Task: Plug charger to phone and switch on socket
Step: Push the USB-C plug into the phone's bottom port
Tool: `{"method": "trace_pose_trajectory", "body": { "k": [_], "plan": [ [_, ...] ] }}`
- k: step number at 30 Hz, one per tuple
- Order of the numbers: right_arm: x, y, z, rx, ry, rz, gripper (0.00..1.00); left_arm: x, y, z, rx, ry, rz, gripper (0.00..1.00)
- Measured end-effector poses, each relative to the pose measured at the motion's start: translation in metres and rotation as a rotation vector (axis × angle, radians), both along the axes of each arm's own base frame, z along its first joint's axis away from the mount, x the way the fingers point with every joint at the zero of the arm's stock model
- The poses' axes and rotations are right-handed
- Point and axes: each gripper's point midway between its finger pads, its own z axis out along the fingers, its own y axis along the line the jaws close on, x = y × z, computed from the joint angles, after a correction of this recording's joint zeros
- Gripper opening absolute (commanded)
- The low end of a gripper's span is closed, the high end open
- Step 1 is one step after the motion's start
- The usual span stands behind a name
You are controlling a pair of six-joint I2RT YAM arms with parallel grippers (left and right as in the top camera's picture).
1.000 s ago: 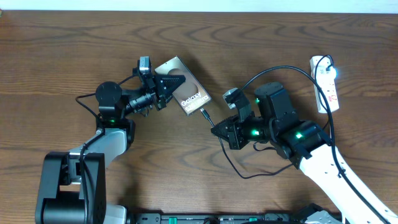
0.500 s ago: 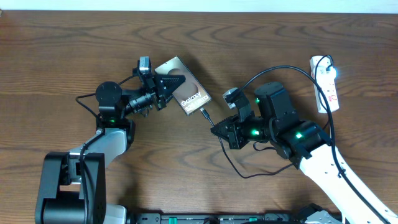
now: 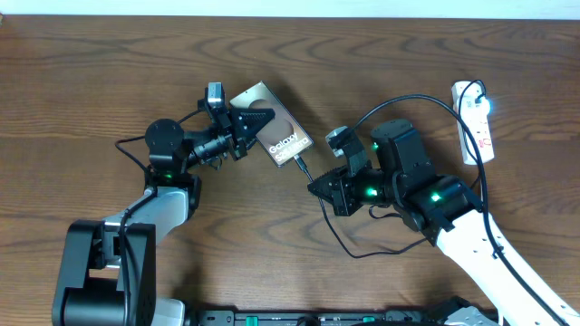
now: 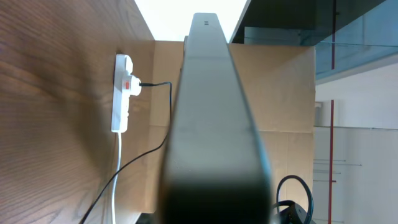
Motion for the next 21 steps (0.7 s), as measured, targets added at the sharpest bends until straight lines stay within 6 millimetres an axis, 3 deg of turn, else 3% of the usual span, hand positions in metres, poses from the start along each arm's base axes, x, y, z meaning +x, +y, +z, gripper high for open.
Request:
{"method": "trace_pose_trajectory", "body": {
  "k": [21],
  "plan": [
    [-0.0029, -0.0021, -0.0035, -0.013, 0.022, -0.004, 0.01, -0.0031, -0.0015, -0.0003, 0.010, -0.018, -0.019, 0.08]
  ]
}}
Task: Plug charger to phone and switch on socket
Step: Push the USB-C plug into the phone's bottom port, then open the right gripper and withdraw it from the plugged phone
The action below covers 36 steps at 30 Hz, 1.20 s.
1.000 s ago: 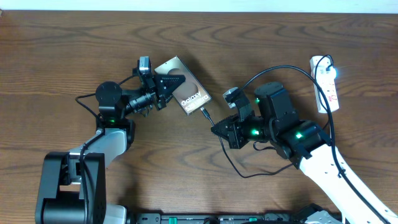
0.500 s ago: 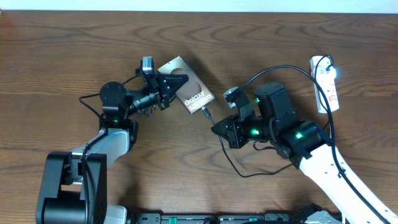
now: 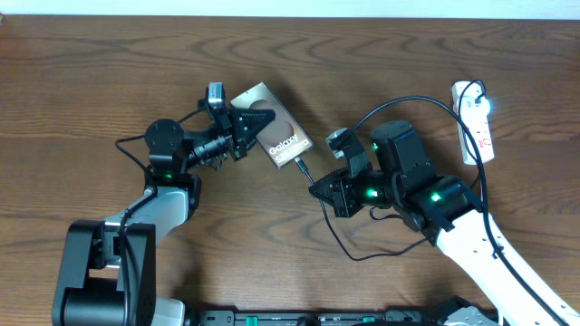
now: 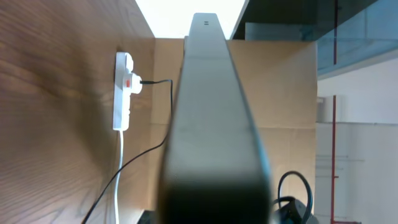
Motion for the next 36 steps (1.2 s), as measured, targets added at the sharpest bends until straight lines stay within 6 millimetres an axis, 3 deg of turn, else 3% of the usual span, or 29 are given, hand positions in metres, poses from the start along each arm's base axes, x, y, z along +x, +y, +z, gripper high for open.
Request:
{"method": "trace_pose_trajectory", "body": {
  "k": [13, 36],
  "plan": [
    [0.001, 0.000, 0.001, 0.003, -0.005, 0.000, 0.01, -0.001, 0.000, 0.002, 0.007, -0.032, -0.004, 0.08],
    [0.020, 0.012, 0.019, 0.065, -0.136, -0.010, 0.01, -0.004, 0.001, 0.008, 0.032, -0.126, -0.017, 0.08]
  ]
}}
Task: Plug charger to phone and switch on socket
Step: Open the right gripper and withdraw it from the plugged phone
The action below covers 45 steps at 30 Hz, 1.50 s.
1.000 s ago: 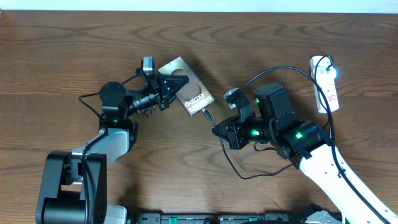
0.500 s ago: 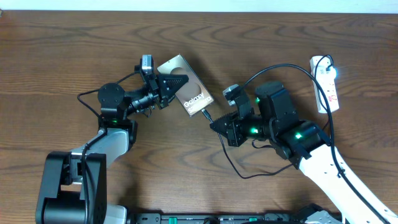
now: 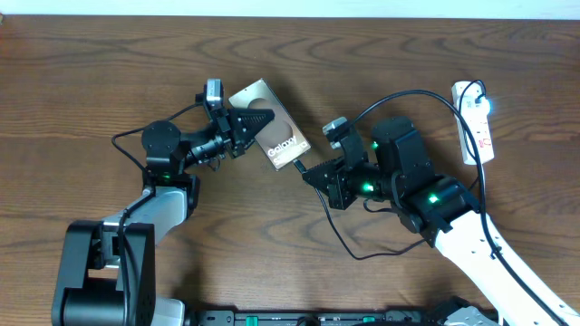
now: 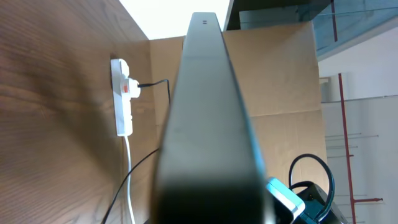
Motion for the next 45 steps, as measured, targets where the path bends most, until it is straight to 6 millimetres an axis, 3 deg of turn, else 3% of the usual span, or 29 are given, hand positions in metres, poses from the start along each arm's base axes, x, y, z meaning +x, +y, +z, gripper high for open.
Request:
{"method": "trace_pose_trajectory", "body": {
  "k": [12, 20, 40, 45],
  "plan": [
    [0.020, 0.013, -0.017, 0.010, -0.013, 0.000, 0.01, 0.014, 0.005, 0.000, 0.011, -0.037, 0.091, 0.08],
    [0.027, 0.019, -0.010, 0.050, -0.071, 0.003, 0.01, 0.021, 0.005, 0.013, 0.027, -0.122, 0.108, 0.07],
    [0.007, 0.031, -0.016, 0.079, -0.036, 0.087, 0.01, 0.003, -0.022, 0.024, 0.077, -0.289, -0.011, 0.08],
    [0.002, 0.028, -0.014, 0.072, -0.029, 0.087, 0.09, 0.001, -0.027, 0.024, 0.075, -0.288, -0.022, 0.08]
  ]
}}
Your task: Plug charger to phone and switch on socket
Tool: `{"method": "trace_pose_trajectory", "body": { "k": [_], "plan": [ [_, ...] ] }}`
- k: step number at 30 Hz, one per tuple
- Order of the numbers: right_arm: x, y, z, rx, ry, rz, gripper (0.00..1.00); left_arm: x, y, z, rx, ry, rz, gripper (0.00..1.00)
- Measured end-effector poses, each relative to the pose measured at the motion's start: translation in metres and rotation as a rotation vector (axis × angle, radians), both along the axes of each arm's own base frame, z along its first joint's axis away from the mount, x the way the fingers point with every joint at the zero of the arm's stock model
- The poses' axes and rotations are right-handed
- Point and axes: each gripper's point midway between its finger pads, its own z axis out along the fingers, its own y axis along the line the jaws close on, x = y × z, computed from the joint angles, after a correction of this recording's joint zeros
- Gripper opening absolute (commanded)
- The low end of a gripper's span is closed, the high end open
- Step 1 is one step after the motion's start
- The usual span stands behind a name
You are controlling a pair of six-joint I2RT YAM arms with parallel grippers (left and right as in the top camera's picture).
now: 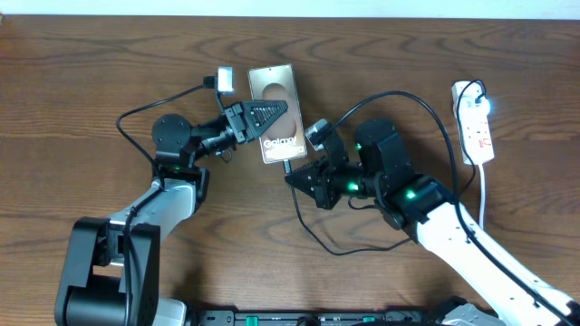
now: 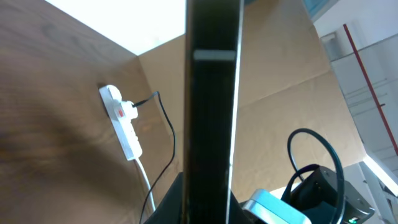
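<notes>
The gold phone (image 1: 275, 110), its back marked "Galaxy", is lifted on edge with my left gripper (image 1: 268, 115) shut on its left side. In the left wrist view it is a dark upright bar (image 2: 211, 106). My right gripper (image 1: 299, 176) sits just below the phone's lower end, shut on the black charger plug (image 1: 288, 166), whose tip meets the phone's bottom edge; whether it is seated is hidden. The black cable (image 1: 399, 94) loops from there to the white socket strip (image 1: 475, 122) at the far right, plugged in at the strip's top end. The strip (image 2: 122, 122) also shows beyond the phone.
The strip's white lead (image 1: 483, 186) runs toward the table's front right. Slack black cable (image 1: 340, 246) lies on the wood in front of my right arm. A brown cardboard wall (image 2: 273, 81) stands beyond the table's right side.
The phone has turned from slanted to nearly square with the table edge and sits higher and further back. My right gripper has moved left, with the plug now at the phone's lower end.
At first my left gripper held the slanted phone, and my right gripper held the plug a little off its lower corner. That barely changed at the second moment. Then the right gripper was closer to the phone. Now the phone is turned and the plug touches its bottom edge.
</notes>
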Motion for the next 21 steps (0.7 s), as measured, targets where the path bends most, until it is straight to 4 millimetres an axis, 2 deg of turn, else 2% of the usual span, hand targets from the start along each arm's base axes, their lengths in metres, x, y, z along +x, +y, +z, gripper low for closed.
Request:
{"method": "trace_pose_trajectory", "body": {
  "k": [3, 5, 8, 13, 17, 19, 21],
  "plan": [
    [0.001, -0.010, 0.005, -0.023, 0.002, -0.040, 0.17, -0.011, -0.011, -0.008, 0.011, 0.020, -0.052, 0.08],
    [-0.003, -0.016, 0.007, -0.038, 0.019, -0.046, 0.22, -0.016, -0.014, -0.012, 0.022, 0.013, -0.066, 0.07],
    [0.001, -0.025, 0.012, -0.072, 0.012, -0.088, 0.26, -0.030, -0.019, -0.021, 0.049, -0.008, -0.123, 0.07],
    [-0.009, -0.046, 0.001, -0.171, 0.045, -0.131, 0.34, -0.040, -0.021, -0.024, 0.091, -0.122, -0.170, 0.07],
    [-0.015, -0.067, 0.005, -0.241, 0.015, -0.195, 0.52, -0.042, -0.021, -0.027, 0.124, -0.215, -0.174, 0.07],
    [-0.017, -0.080, 0.012, -0.268, -0.024, -0.243, 0.63, -0.040, -0.021, -0.039, 0.148, -0.173, -0.176, 0.07],
    [-0.018, -0.093, 0.022, -0.286, -0.078, -0.296, 0.67, -0.039, -0.021, -0.062, 0.188, -0.077, -0.173, 0.07]
  ]
}}
